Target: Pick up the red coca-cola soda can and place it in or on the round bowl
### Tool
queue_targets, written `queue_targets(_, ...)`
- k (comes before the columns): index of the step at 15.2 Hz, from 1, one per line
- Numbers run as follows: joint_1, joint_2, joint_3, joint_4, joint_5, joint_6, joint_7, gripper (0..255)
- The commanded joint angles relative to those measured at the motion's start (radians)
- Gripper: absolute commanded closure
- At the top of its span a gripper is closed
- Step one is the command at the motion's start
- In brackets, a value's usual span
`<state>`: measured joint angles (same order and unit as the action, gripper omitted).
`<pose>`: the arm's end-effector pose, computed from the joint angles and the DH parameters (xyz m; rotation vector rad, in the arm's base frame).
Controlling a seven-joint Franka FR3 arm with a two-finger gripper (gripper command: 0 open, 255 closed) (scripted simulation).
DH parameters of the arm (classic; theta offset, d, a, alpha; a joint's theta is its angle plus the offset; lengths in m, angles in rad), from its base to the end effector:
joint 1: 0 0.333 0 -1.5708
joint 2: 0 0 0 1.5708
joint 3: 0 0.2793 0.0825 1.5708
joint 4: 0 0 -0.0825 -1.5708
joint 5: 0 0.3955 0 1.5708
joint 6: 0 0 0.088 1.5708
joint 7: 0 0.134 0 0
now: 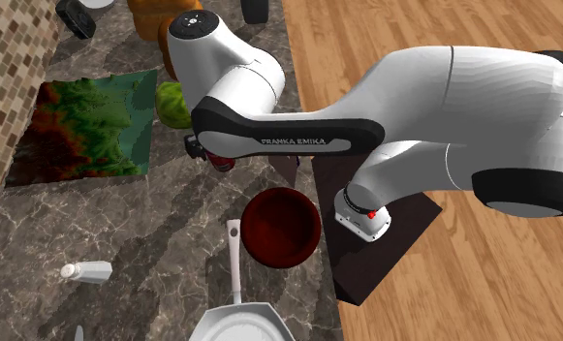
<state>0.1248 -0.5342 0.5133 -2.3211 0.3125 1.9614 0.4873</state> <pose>0.3457 0.2985 0.4612 -3.0372 -0.0040 -0.1326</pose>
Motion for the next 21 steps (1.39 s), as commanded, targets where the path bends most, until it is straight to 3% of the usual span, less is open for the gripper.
queue_targets(1,0.000,0.000,0.000,0.000,0.000,0.000,0.000,0)
queue_targets(2,0.000,0.000,0.000,0.000,0.000,0.000,0.000,255)
queue_targets(11,0.000,0.000,0.000,0.000,0.000,0.000,0.000,255)
queue_targets(21,-0.009,-0.002,-0.026,0.130,-0.021,-0.132,0.011,255)
